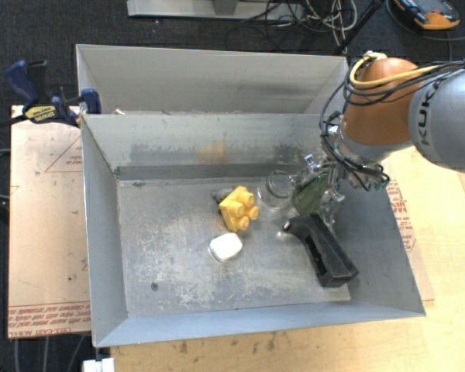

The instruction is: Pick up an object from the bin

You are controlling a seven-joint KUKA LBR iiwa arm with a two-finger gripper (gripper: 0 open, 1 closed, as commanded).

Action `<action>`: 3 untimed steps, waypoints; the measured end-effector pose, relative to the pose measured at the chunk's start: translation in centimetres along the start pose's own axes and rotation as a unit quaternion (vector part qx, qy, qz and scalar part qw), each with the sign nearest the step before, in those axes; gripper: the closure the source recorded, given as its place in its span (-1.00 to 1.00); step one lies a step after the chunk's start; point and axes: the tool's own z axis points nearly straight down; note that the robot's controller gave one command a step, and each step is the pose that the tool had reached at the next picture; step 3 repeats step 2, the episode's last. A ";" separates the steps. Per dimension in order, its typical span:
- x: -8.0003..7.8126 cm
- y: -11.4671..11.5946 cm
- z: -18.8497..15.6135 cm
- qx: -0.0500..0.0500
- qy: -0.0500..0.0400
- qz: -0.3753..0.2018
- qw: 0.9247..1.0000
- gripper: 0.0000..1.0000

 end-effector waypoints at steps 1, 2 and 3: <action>0.0 0.0 0.0 0.000 0.000 0.000 1.000 1.00; 0.0 0.0 0.0 0.000 0.000 0.000 1.000 1.00; 0.0 0.0 0.0 0.000 0.000 0.000 1.000 1.00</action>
Offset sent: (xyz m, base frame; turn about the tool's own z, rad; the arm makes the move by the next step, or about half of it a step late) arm 0.0000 0.0000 0.0000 0.0000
